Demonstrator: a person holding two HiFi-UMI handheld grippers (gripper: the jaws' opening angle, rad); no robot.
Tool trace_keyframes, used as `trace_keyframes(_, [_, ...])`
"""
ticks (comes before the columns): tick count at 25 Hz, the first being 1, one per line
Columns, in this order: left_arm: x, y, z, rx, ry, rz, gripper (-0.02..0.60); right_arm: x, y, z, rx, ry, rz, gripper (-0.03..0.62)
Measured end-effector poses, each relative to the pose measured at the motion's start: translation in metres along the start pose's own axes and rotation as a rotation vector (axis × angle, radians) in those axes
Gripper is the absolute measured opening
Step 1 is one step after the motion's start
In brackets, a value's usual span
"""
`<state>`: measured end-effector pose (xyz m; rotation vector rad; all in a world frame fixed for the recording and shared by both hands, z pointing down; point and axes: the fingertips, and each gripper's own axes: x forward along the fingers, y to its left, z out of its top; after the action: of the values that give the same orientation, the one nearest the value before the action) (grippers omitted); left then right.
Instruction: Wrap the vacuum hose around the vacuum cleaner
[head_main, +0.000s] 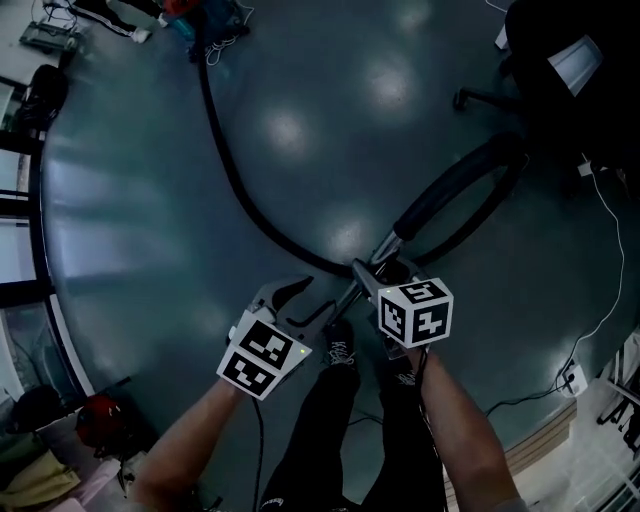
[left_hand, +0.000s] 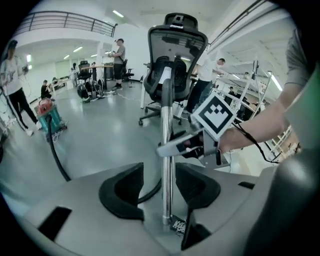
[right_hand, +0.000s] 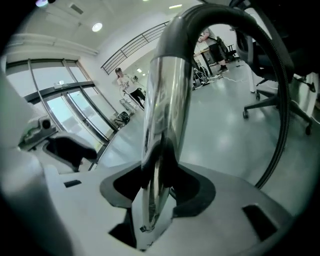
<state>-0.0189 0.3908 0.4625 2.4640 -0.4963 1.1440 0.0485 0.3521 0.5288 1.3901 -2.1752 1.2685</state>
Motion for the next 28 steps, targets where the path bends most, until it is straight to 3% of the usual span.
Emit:
trace_keyframes(3, [-0.011,0.004,0.060,0.154,-0.072,0.008,0.190,-0.011,0.018,0.003,-0.066,0.033,0.036,0.170])
trace_keyframes(6, [-0.020,-0.008,0.126,0.385,-0.134,-0.001,0.190,-0.023,0.028,0.006,-0.110,0.053,0.065,0.170])
trace_keyframes(10, [-0.029,-0.051,0.198,0.747,-0.201,-0.088,0.190,-0.043,0.031,0.018,-0.131,0.068,0.104,0.170])
trace_keyframes(12, [-0.031,-0.080,0.226,0.852,-0.226,-0.139,0.190,-0.055,0.032,0.020,-0.149,0.087,0.122,0.170])
trace_keyframes(18, [-0.007,-0.138,0.282,0.999,-0.241,-0.271,0.190,-0.085,0.037,0.024,-0.213,0.130,0.148,0.170])
trace_keyframes(20, [0.009,-0.143,0.284,1.000,-0.179,-0.306,0.190,-0.094,0.036,0.019,-0.226,0.153,0.153,0.170])
trace_keyframes(24, [0.034,-0.133,0.272,1.101,-0.062,-0.290,0.190,-0.109,0.028,0.015,-0.227,0.177,0.169,0.170])
trace_keyframes(28, [0.041,-0.100,0.252,1.081,0.044,-0.288,0.190,-0.114,0.020,0.003,-0.238,0.228,0.155,0.170])
